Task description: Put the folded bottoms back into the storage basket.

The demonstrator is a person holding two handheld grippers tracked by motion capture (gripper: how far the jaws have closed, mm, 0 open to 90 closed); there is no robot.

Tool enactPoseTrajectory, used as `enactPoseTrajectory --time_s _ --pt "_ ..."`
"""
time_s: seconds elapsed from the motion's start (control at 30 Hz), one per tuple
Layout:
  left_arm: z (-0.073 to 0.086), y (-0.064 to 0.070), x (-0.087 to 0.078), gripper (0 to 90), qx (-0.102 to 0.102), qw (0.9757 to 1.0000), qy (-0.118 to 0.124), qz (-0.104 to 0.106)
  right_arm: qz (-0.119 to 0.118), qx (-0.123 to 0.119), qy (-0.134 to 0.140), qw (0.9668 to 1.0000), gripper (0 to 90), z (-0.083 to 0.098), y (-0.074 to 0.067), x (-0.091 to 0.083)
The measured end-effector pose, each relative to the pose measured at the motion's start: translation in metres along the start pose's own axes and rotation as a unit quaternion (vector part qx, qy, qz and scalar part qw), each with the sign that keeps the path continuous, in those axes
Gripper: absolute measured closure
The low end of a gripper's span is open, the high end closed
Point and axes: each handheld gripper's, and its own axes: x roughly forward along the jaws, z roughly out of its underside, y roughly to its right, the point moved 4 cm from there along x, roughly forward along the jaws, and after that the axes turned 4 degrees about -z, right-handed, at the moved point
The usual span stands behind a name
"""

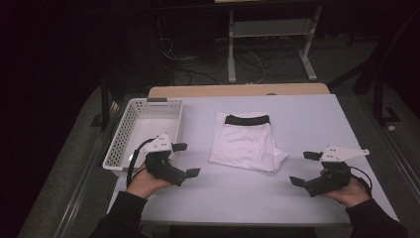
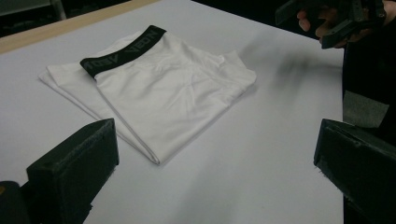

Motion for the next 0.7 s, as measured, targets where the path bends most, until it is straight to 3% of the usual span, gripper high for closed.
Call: enactPoseTrajectory --time_s 0.37,0.7 --pt "0.002 0.006 0.003 1.6 0.011 0.9999 0.01 0.003 -0.005 0.0 -0.007 1.0 0.0 0.004 -0.001 0.004" --pt "0.002 0.015 0.011 1.6 0.015 0.9995 0.019 0.022 -0.012 -0.005 -0.006 0.9999 0.0 -0.001 -0.007 0.012"
